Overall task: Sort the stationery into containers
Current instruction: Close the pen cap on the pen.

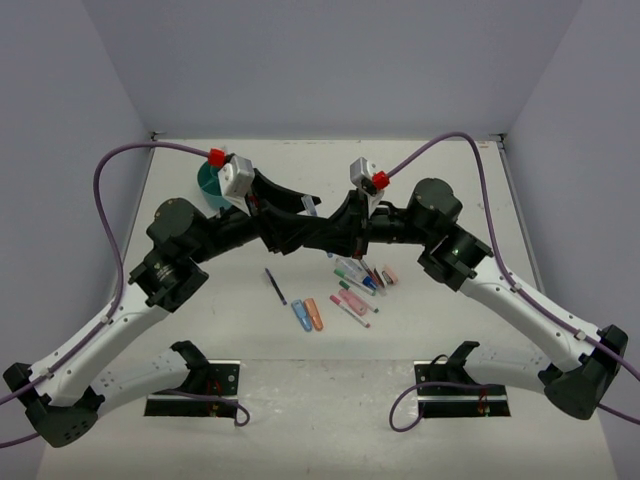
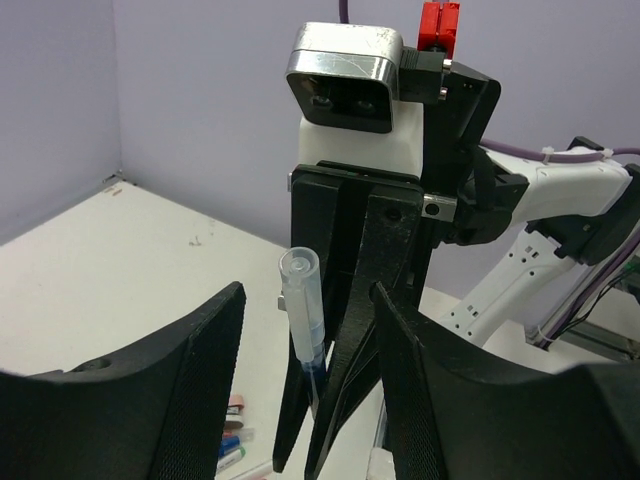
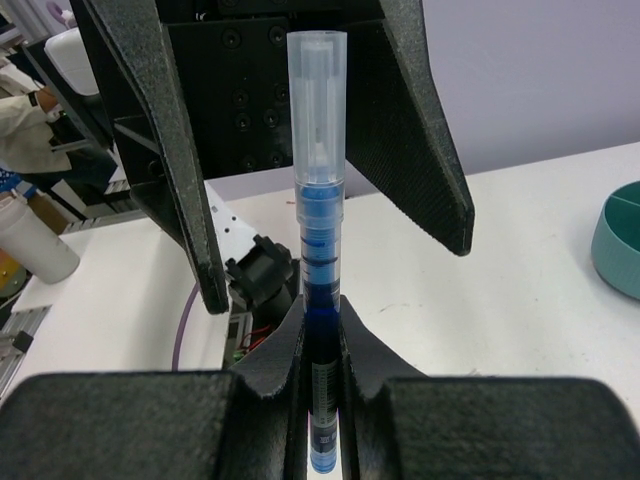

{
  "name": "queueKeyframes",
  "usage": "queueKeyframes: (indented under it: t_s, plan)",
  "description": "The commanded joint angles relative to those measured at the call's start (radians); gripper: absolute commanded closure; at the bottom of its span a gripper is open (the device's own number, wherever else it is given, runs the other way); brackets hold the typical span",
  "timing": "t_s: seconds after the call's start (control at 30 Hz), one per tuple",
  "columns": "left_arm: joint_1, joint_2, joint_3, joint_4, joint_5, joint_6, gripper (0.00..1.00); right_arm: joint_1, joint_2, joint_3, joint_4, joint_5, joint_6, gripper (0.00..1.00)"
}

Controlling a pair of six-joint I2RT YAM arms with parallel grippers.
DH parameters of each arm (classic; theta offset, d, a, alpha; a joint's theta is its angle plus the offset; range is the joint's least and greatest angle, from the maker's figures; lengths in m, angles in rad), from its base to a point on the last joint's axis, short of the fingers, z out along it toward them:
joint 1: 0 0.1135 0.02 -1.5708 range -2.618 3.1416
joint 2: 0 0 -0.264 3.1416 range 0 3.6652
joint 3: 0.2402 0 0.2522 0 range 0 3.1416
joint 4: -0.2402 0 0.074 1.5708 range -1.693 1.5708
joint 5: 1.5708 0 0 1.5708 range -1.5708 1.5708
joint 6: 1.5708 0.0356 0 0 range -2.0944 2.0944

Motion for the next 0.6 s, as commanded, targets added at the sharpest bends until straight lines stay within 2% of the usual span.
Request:
queueKeyframes:
  t_s: [0.0, 0.17, 0.27, 0.57]
  plan:
    - [0.004, -0.026, 0.053, 0.000, -0.044, 0.033, 0.43, -0.010, -0.022, -0.001, 0.015, -0.054, -0.026, 1.00]
    - [0.005, -0.037, 0.063, 0.018, -0.075, 0.034, 0.46, -0.013, -0.018, 0.008, -0.018, -0.120, -0.057, 1.00]
    - [0.005, -0.038, 0.070, 0.032, -0.062, 0.034, 0.52, -0.013, -0.008, 0.015, -0.038, -0.141, -0.072, 1.00]
    - [0.004, -0.014, 0.045, 0.036, 0.014, 0.026, 0.90, -0.014, -0.026, 0.013, -0.011, -0.131, -0.057, 1.00]
